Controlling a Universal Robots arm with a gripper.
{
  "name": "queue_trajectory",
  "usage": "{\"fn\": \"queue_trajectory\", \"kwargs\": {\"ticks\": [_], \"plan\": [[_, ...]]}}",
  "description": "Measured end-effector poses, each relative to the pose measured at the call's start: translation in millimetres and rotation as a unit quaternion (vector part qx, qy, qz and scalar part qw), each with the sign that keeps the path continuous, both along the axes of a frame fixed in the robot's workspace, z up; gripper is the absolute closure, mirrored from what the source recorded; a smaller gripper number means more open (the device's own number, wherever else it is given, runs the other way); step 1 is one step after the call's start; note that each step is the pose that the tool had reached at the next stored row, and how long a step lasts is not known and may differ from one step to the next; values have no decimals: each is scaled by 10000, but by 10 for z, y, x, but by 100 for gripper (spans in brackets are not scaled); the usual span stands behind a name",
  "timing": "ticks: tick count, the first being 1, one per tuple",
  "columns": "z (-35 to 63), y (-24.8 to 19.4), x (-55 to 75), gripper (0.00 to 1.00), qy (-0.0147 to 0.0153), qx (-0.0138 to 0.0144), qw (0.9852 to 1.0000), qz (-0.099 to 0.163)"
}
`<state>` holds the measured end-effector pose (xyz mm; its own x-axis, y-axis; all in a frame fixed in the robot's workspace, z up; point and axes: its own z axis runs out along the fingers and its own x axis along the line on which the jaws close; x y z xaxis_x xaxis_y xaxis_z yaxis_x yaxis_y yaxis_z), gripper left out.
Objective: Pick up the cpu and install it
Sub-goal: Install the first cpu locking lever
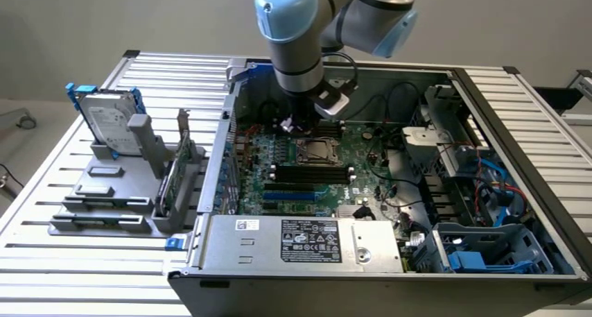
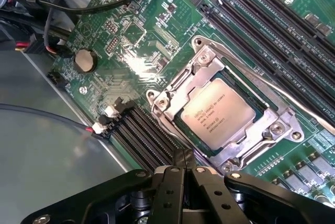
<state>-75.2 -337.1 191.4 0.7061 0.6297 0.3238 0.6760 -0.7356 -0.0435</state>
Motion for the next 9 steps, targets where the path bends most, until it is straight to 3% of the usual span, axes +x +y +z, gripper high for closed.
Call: {"fn": "queue_trajectory", "kwargs": {"ticks": [9], "plan": [[-1,0,68,89,0,0,10000,0]]}}
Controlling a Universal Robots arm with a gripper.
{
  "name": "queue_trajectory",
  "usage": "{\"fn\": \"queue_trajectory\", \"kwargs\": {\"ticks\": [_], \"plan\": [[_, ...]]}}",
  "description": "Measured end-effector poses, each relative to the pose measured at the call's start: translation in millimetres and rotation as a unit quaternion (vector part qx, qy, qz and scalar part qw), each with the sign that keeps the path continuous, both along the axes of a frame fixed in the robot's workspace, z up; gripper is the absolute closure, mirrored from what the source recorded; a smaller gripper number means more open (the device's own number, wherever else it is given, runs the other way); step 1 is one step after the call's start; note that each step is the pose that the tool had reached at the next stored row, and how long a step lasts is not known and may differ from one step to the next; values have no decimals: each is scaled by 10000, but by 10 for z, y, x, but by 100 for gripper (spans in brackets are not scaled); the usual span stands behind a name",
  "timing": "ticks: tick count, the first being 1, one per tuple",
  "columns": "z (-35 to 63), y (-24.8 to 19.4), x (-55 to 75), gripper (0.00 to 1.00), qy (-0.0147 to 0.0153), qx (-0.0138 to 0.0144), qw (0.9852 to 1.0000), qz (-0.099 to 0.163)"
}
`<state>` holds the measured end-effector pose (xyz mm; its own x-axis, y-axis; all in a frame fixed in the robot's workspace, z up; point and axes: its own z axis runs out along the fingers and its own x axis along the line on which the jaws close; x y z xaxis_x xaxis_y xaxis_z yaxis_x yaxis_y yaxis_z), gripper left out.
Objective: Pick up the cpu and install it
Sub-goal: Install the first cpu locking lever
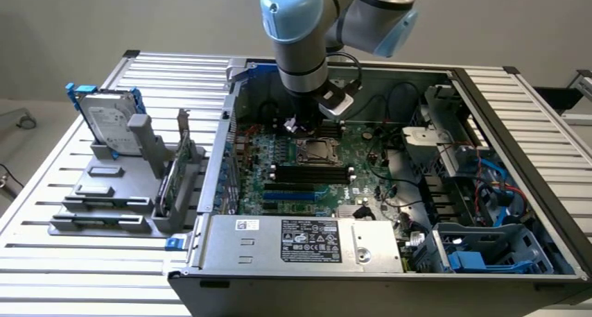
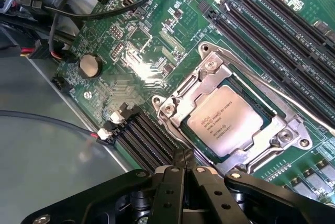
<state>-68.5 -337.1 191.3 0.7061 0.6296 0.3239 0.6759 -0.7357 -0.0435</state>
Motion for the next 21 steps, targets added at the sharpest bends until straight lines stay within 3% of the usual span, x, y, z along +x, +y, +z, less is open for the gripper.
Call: {"fn": "queue_trajectory", "kwargs": {"ticks": [21], "plan": [[-2,-2,149,89,3,0,10000,-1]]}}
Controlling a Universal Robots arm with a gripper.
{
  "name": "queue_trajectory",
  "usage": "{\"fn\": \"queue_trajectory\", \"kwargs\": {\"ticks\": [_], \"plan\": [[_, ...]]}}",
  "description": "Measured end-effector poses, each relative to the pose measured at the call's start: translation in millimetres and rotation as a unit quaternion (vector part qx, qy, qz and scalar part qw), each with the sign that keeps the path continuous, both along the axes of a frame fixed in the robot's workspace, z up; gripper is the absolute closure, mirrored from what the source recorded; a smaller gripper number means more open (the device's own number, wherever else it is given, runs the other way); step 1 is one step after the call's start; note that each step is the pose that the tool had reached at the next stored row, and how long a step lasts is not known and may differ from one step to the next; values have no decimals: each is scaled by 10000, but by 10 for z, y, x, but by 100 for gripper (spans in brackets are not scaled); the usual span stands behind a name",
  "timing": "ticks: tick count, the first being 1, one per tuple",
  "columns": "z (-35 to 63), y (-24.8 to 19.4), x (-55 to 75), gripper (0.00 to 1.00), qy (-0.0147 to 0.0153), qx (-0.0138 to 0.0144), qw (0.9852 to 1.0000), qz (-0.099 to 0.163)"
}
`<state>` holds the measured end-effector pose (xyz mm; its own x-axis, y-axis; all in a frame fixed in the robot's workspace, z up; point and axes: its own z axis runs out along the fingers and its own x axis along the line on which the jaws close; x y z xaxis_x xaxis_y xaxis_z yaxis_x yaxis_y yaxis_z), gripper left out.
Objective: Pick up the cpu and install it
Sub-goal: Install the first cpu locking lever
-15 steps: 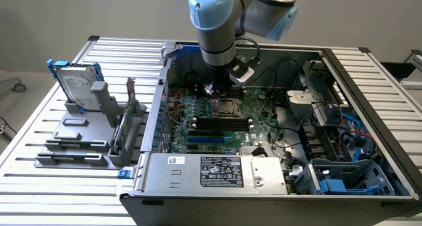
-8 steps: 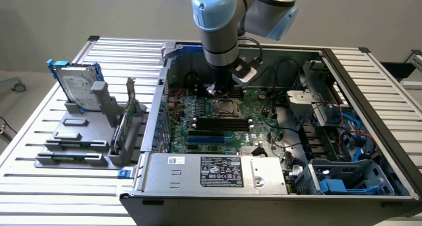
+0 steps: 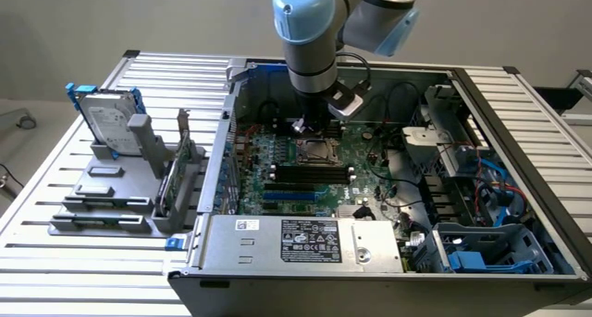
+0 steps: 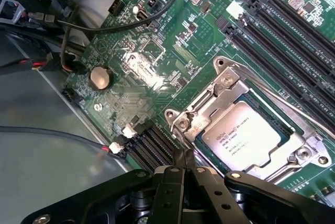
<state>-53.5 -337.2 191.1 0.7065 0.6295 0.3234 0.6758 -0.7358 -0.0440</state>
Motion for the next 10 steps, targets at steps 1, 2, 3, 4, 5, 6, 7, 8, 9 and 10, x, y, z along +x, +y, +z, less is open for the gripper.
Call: {"fn": "queue_trajectory", "kwargs": {"ticks": [1,2,3,4,5,6,7,8,9,10], "plan": [[0,-1,4,89,2,0,10000,0],[0,-2,7,89,4,0,10000,0],[0,-3,10,89,6,0,10000,0],[-1,-4,13,89,8,0,10000,-1],[-1,-6,14,89,11,1,10000,-2],[-1,-8,14,89,15,1,10000,-5],[-1,-10,14,89,19,0,10000,-9],[0,-12,14,89,24,0,10000,-14],[-1,-13,15,89,28,0,10000,-19],[0,-15,16,89,31,0,10000,-23]]}}
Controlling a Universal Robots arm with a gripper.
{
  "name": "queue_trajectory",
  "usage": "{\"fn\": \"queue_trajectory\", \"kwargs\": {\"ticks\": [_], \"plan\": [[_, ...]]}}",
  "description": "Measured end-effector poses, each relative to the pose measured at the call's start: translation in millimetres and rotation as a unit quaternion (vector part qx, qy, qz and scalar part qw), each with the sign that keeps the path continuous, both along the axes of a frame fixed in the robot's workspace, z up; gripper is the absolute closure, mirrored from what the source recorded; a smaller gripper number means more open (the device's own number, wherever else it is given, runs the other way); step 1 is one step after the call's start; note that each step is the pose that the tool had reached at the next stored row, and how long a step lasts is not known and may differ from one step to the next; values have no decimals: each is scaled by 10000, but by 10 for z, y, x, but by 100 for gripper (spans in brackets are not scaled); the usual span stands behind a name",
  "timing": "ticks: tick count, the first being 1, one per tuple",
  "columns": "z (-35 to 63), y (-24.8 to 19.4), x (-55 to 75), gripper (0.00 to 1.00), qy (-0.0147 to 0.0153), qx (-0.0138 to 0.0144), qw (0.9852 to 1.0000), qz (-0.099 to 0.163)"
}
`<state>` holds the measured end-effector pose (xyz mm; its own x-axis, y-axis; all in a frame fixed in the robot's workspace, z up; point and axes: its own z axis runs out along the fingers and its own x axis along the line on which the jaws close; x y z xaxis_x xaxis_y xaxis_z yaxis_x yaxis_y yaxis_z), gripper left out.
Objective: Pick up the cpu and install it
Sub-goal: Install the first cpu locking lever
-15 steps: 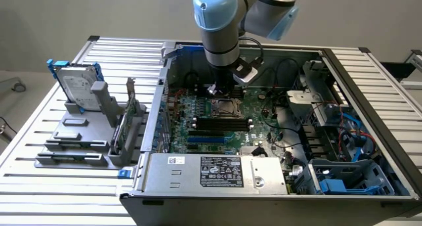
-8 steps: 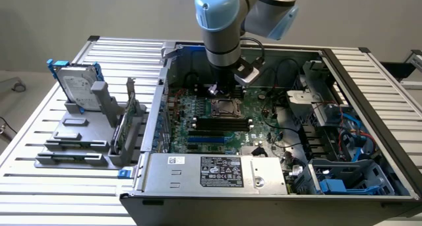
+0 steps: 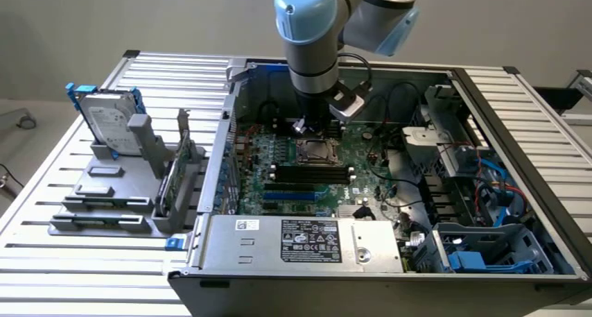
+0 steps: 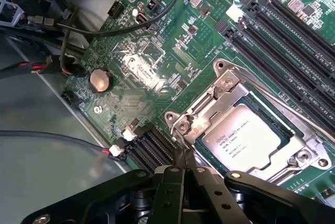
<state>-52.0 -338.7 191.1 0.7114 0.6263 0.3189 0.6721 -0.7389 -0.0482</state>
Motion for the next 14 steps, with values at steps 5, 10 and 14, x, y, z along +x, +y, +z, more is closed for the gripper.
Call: {"fn": "queue_trajectory", "kwargs": {"ticks": [5,10,14], "plan": [[0,-3,15,89,23,0,10000,-8],[0,-3,25,89,38,0,10000,-19],[-1,-3,25,89,45,4,10000,-44]]}}
